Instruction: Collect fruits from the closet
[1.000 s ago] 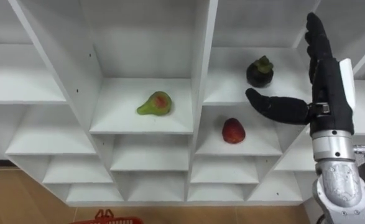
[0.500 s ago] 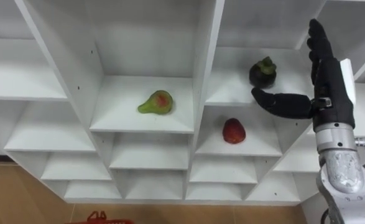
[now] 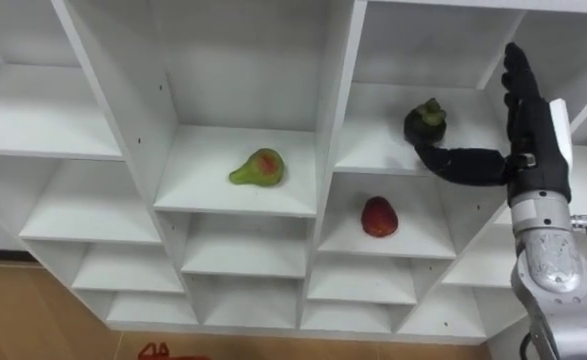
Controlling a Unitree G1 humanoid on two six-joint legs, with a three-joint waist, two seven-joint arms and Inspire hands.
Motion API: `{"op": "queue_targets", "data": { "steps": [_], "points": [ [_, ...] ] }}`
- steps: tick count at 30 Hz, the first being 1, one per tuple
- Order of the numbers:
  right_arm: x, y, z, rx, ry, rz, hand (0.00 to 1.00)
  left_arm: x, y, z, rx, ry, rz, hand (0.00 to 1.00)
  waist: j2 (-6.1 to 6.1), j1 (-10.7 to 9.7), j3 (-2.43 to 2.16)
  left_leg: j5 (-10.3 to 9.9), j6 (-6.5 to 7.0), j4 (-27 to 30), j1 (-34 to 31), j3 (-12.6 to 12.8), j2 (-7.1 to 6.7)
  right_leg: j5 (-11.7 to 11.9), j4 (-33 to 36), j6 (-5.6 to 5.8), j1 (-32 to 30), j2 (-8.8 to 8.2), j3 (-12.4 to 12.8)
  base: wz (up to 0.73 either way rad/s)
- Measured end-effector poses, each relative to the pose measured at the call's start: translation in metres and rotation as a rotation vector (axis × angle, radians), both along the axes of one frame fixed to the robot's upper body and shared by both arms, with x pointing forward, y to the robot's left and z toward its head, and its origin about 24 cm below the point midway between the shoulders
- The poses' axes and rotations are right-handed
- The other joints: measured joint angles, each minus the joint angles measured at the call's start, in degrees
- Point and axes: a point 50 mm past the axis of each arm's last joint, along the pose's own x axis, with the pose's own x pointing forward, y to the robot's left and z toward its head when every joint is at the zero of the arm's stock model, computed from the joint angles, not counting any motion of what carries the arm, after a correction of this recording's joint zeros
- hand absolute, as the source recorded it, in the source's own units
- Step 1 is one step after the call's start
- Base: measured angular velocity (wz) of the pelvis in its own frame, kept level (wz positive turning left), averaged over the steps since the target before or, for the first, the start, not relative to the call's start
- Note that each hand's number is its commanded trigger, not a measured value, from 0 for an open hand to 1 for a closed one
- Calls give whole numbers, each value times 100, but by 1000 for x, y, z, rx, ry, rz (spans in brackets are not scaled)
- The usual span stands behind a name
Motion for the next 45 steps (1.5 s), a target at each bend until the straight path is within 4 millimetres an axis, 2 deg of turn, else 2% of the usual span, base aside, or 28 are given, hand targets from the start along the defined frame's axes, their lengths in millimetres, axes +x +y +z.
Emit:
{"op": "queue_targets", "data": {
  "steps": [5, 16, 29, 35, 40, 45],
  "points": [
    [8, -1, 5, 6, -16, -7, 0, -3, 1, 0, 2, 6, 6, 100, -11, -5, -9, 2, 2, 8, 1, 0, -2, 0, 1, 0, 1, -3, -5, 0],
    [8, -4, 3, 6, -8, -17, 0, -6, 3, 1, 10, 17, 1, 100, -13, 4, -9, 2, 1, 11, -3, -31, -2, 0, 0, 1, -1, -2, -44, 0],
    [8, -4, 2, -40, 12, -22, 0, -4, 3, 1, 6, 18, -1, 100, -16, 174, -6, 2, 2, 11, -3, -32, 0, 0, 1, 0, -1, -7, -46, 0],
    [14, -1, 8, -84, 1, -8, 0, -4, 4, 1, 8, 31, -8, 100, -17, 182, -5, 2, 2, 10, -1, -33, 1, 0, -1, 1, -3, -10, -47, 0],
    [17, 0, 12, -94, -13, -4, 0, -3, 4, 1, 6, 30, -6, 100, -18, 246, 2, 2, 2, 7, 4, -37, 1, 0, -1, 1, 0, -1, -49, 0],
    [17, 2, 12, -121, -1, 21, 0, -4, 4, 1, 4, 34, -5, 100, 12, 297, 31, 1, 2, 1, 1, -61, 5, 0, -1, 1, 1, -6, -90, 0]
  ]
}}
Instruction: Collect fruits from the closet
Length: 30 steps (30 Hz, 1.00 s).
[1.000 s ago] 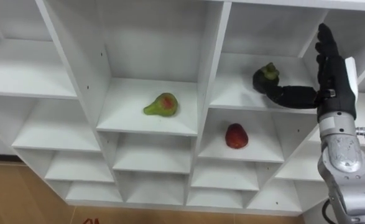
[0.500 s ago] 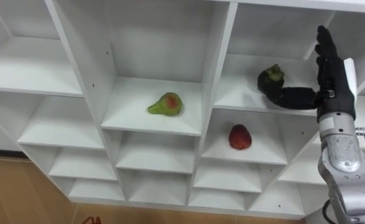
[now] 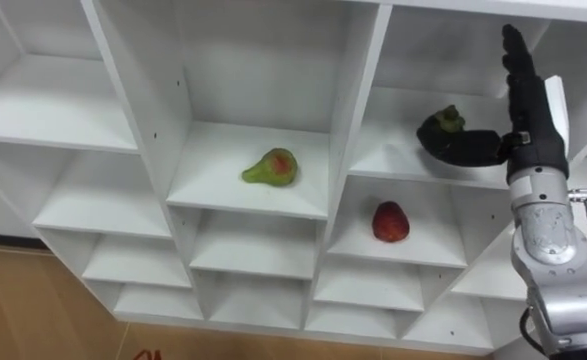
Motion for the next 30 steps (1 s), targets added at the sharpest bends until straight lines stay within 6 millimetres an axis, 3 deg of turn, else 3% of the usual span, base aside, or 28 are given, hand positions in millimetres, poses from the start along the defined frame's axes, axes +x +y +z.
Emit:
{"op": "queue_targets", "data": {
  "steps": [7, 21, 30],
  "points": [
    [0, 3, -2, -8, 24, 32, 0, -2, 0, -1, 3, 12, 5, 100, 16, 0, 10, 0, 0, 0, -12, -26, -2, 0, -2, 0, -2, 1, -17, 2],
    [1, 3, -4, -7, 53, 40, 0, -3, 1, -1, 10, 21, 10, 100, -35, -20, -42, 1, 1, 14, -28, -68, -5, 0, 3, 0, 5, -9, -55, 0],
    [0, 0, -12, -5, 90, 22, 0, -7, 1, -1, 15, 33, 16, 100, -54, -22, -43, 1, 3, 19, -61, -78, -5, -1, 4, 1, 6, -23, -81, 0]
  ]
}}
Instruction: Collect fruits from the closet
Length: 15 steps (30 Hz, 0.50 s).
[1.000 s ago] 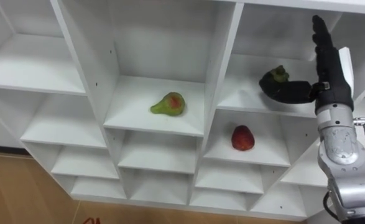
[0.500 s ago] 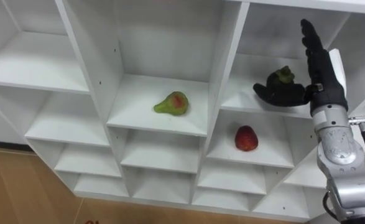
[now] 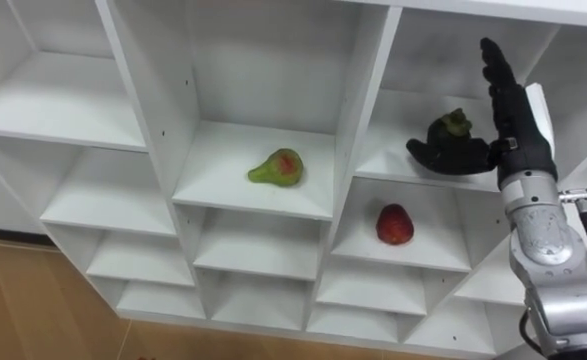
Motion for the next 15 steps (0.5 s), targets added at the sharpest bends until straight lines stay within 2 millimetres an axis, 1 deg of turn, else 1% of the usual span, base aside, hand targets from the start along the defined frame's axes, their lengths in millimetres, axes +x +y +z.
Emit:
{"op": "queue_targets", "data": {
  "steps": [5, 8, 9, 12, 15],
  "points": [
    [0, -1, -2, 7, 13, -7, 0, -2, 0, -1, 0, 15, 4, 100, 10, 15, 6, 0, 0, 27, -31, -6, -1, 0, 0, 0, -11, -3, -13, 0],
    [-1, -4, -12, 7, 58, -17, 0, -4, 0, -1, 2, 21, 6, 100, 12, 23, 11, 0, 0, 70, -30, -14, -4, 0, 3, 0, -3, -6, -21, 0],
    [-1, -5, -15, 8, 71, -21, 0, -4, 0, -1, 5, 22, 7, 100, 24, 25, 23, 0, 0, 75, -32, -14, -3, 0, 4, 0, -4, -10, -21, 0],
    [-2, -6, -19, 9, 88, -27, 0, -8, 0, -2, 7, 37, 11, 100, 47, 18, 38, -1, 1, 61, -36, -17, 0, 0, 4, 0, -4, -12, -23, 0],
    [-2, -8, -25, 29, 113, -31, 0, -8, 0, -2, 6, 42, 13, 100, 46, 12, 37, -1, 1, 51, -39, -21, 0, 0, 4, 0, -6, -13, -33, 0]
  ]
}}
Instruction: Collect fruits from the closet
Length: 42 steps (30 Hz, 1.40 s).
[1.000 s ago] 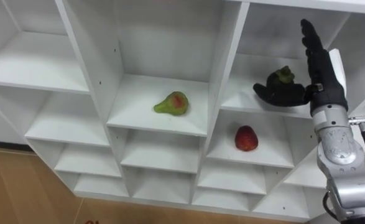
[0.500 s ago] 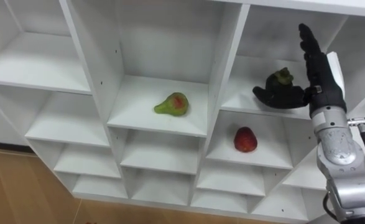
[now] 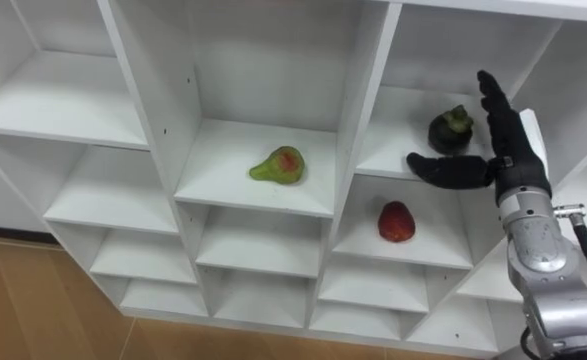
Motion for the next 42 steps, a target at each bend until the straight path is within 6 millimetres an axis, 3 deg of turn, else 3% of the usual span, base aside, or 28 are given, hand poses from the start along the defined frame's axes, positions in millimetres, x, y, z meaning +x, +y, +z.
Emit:
{"op": "queue_targets", "data": {
  "steps": [18, 20, 21, 24, 42],
  "points": [
    [9, 0, -3, 38, 50, 37, 0, 7, 2, 1, -10, 0, -9, 100, -71, -45, -28, 0, 0, 115, -105, -100, -51, -2, -17, 0, 1, -25, -111, 2],
    [9, -1, -3, 37, 54, 41, 7, 7, 3, 1, -11, -2, -11, 100, -78, -37, -28, 0, 0, 119, -113, -104, -55, -4, -38, 0, 7, -24, -104, 0],
    [9, -1, -3, 36, 55, 42, 25, 7, 3, 1, -10, -3, -12, 100, -84, -38, -28, 0, 0, 125, -122, -121, -60, -3, -88, -2, 31, -22, -108, 0],
    [9, -4, -2, 23, 55, 39, 100, 8, 3, 1, -11, -5, -12, 100, -88, -35, -27, 0, 1, 132, -123, -131, -67, -3, -95, -2, 38, -27, -122, 3],
    [20, -21, 4, -67, 55, -2, 100, 17, 3, 3, -9, -38, -21, 100, -94, -16, -30, -4, -1, 117, -101, -221, -57, -2, -92, -2, 87, -21, -239, 2]
  ]
}}
